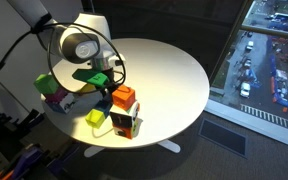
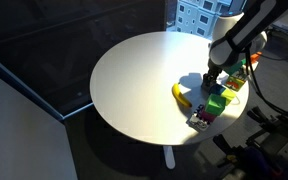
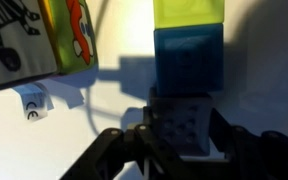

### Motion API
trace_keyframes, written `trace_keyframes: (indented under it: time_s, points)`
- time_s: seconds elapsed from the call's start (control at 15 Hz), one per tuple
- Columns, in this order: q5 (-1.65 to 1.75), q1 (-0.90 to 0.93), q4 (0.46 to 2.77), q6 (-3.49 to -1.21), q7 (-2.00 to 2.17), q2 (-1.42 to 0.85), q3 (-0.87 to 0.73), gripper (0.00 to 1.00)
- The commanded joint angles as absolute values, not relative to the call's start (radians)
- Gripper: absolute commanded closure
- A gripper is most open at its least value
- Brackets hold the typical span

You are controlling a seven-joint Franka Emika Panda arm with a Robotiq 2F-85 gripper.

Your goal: Pick up the gray block and place on top of the blue and the yellow block

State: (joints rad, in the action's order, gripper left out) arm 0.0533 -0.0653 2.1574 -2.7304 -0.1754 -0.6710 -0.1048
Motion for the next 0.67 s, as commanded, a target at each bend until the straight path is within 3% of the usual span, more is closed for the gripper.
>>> trace_keyframes:
  time_s: [0.0,0.6]
  points:
    - [0.086,-0.054,2.177,-2.693,-0.135,-0.61,-0.118,0.69]
    - [0.089,-0.047,2.224,-2.585,-0.139,-0.46,-0.108,0.69]
